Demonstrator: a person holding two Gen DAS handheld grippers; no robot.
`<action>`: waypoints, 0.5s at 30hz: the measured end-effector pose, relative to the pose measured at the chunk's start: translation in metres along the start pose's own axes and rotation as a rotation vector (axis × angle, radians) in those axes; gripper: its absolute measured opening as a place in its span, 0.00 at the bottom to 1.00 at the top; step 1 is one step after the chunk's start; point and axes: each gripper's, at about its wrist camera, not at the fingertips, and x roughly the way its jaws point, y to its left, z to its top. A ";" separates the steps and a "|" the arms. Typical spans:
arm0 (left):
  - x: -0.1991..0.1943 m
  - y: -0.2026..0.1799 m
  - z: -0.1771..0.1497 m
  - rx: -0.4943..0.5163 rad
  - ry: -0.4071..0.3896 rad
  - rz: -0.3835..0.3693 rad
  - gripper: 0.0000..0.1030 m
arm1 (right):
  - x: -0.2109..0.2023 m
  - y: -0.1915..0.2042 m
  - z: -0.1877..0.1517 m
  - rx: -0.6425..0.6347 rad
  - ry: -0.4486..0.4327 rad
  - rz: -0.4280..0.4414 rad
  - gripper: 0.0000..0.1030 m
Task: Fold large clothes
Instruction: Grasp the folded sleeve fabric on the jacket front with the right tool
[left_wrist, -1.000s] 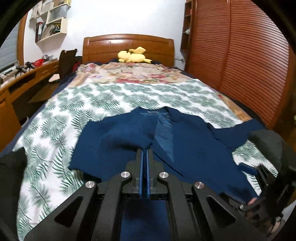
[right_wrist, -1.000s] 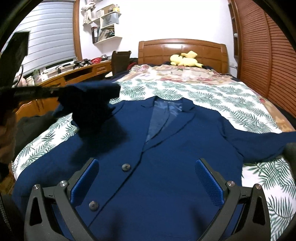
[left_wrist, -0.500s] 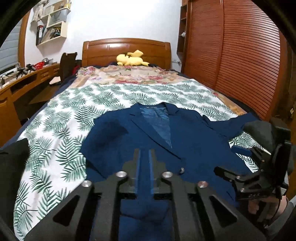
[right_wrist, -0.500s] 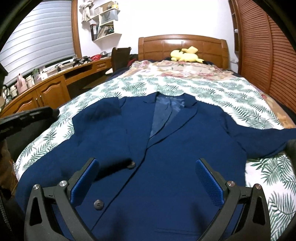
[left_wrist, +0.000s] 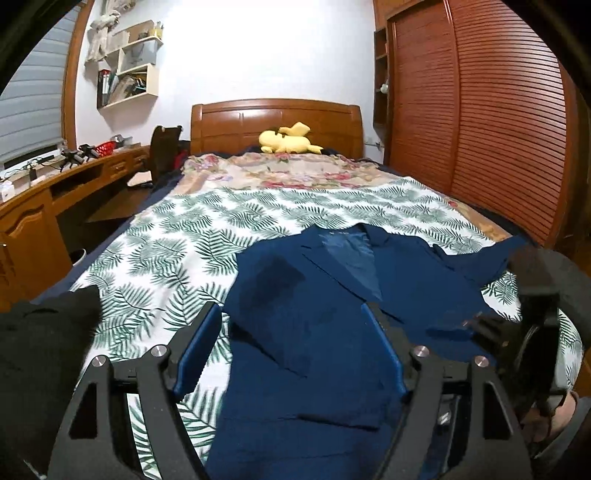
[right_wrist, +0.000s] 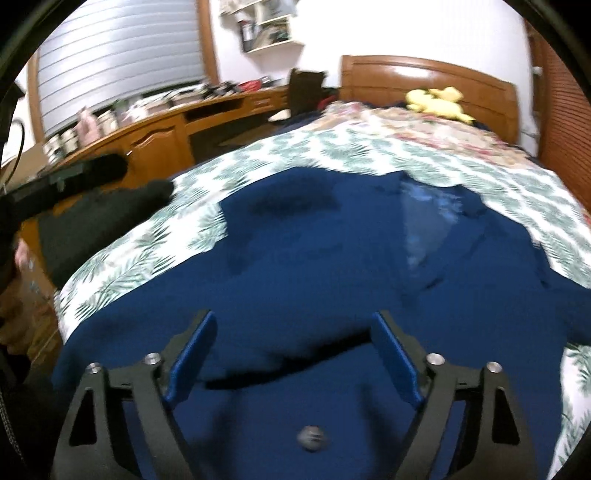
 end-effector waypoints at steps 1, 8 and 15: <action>-0.002 0.003 0.000 -0.002 -0.005 0.004 0.75 | 0.005 0.004 0.000 -0.010 0.014 0.018 0.78; -0.017 0.030 -0.001 -0.045 -0.060 0.053 0.76 | 0.036 0.021 -0.005 -0.113 0.127 0.066 0.68; -0.026 0.045 -0.003 -0.049 -0.141 0.111 0.76 | 0.044 0.023 -0.001 -0.156 0.169 0.041 0.21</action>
